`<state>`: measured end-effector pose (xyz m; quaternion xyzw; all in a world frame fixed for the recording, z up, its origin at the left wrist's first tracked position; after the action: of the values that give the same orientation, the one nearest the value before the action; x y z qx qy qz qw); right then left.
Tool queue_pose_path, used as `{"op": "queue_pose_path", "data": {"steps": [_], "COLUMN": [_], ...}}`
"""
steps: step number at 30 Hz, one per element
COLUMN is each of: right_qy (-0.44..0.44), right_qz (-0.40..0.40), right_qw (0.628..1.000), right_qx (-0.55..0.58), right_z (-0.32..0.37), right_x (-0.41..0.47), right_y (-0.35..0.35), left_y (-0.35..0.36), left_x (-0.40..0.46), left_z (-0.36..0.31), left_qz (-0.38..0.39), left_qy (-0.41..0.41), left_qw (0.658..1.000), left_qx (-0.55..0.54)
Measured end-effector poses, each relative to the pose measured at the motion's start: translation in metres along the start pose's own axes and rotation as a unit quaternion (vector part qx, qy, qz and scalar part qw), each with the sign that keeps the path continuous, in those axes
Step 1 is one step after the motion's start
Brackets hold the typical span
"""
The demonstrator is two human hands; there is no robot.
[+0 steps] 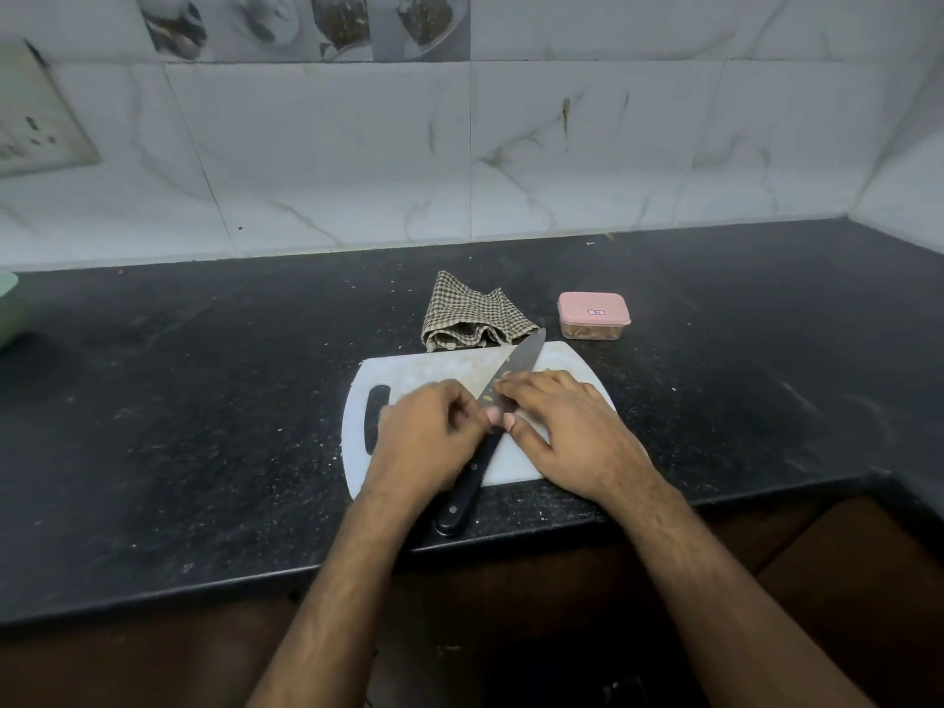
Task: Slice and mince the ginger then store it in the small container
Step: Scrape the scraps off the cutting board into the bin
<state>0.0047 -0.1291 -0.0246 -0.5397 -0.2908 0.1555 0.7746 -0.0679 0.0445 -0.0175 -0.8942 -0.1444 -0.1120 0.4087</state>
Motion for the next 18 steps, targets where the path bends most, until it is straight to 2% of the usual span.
{"op": "queue_pose_path", "data": {"steps": [2, 8, 13, 18], "right_qy": [0.005, 0.033, 0.132, 0.179], "right_qz": [-0.004, -0.018, -0.093, -0.096], "right_qw": [1.000, 0.999, 0.985, 0.975], "right_qx": [0.004, 0.014, 0.060, 0.090], "right_z": [-0.002, 0.006, -0.003, -0.008], "right_x": [-0.001, -0.003, -0.002, -0.002], "right_y": [0.000, -0.003, -0.007, -0.005], "left_y": [0.004, 0.000, 0.001, -0.004], "left_x": [-0.013, -0.015, -0.018, -0.020], "left_z": [-0.006, -0.008, -0.014, -0.010], "left_qz": [0.023, 0.040, -0.004, -0.024], "left_qy": [-0.013, -0.067, -0.080, -0.111], "left_qw": [0.999, 0.997, 0.997, 0.992], "left_qx": [-0.039, 0.014, 0.014, -0.057]}}
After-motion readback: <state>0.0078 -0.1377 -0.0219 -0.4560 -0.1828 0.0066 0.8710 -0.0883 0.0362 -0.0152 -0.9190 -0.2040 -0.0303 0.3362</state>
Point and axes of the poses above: each hand's wrist, its own x-axis towards the middle knuckle, its own y-axis out of the palm, z = x × y, the point moved 2 cm from there along x, towards the middle knuckle, and after that the axes turned 9 degrees about y, right-handed, at the moved point
